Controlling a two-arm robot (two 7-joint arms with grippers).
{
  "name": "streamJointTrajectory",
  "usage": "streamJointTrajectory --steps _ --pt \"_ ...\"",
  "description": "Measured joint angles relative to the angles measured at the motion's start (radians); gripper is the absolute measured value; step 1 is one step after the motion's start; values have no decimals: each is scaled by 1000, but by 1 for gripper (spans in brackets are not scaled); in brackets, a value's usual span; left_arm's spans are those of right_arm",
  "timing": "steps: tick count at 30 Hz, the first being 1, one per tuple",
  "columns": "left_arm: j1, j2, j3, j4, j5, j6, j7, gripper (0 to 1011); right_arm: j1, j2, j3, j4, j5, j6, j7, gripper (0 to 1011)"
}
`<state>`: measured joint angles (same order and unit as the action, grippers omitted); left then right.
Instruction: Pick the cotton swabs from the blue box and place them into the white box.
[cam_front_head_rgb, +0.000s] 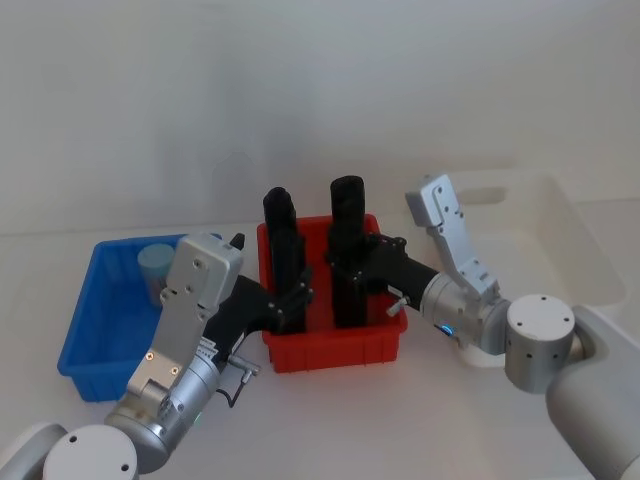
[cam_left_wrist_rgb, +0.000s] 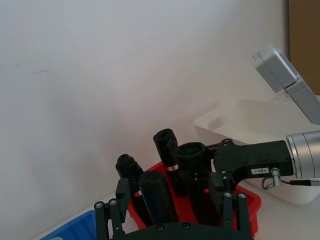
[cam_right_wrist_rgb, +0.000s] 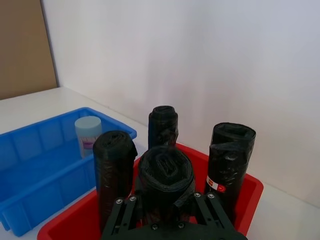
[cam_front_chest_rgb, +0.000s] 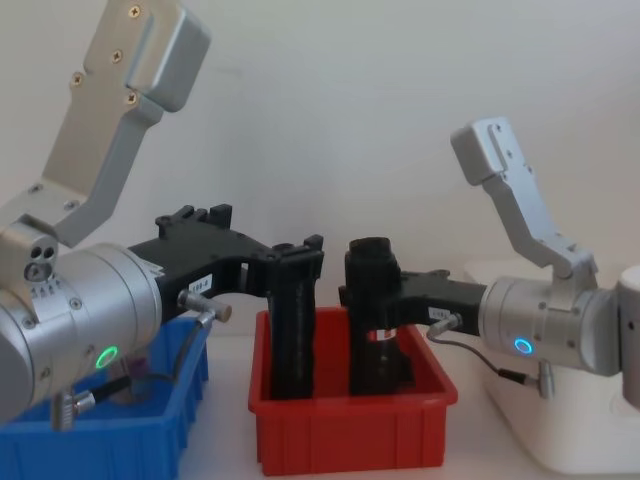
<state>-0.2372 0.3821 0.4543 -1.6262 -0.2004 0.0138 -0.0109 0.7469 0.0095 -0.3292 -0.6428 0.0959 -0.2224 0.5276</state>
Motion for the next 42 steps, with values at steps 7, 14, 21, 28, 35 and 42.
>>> streamJointTrajectory --steps 7,14,21,28,35,42 --pt "0 0 0 0 0 0 0 1000 -49 22 10 -123 23 32 -1 412" --pt "0 0 0 0 0 0 0 1000 -128 59 27 -322 55 71 -20 375" --pt "0 0 0 0 0 0 0 1000 -190 90 40 -471 72 100 -57 352" --pt "0 0 0 0 0 0 0 1000 -240 119 52 -585 72 123 -118 352" --pt "0 0 0 0 0 0 0 1000 -279 148 73 -663 63 145 -189 352" --pt "0 0 0 0 0 0 0 1000 -307 182 103 -702 57 168 -260 352"
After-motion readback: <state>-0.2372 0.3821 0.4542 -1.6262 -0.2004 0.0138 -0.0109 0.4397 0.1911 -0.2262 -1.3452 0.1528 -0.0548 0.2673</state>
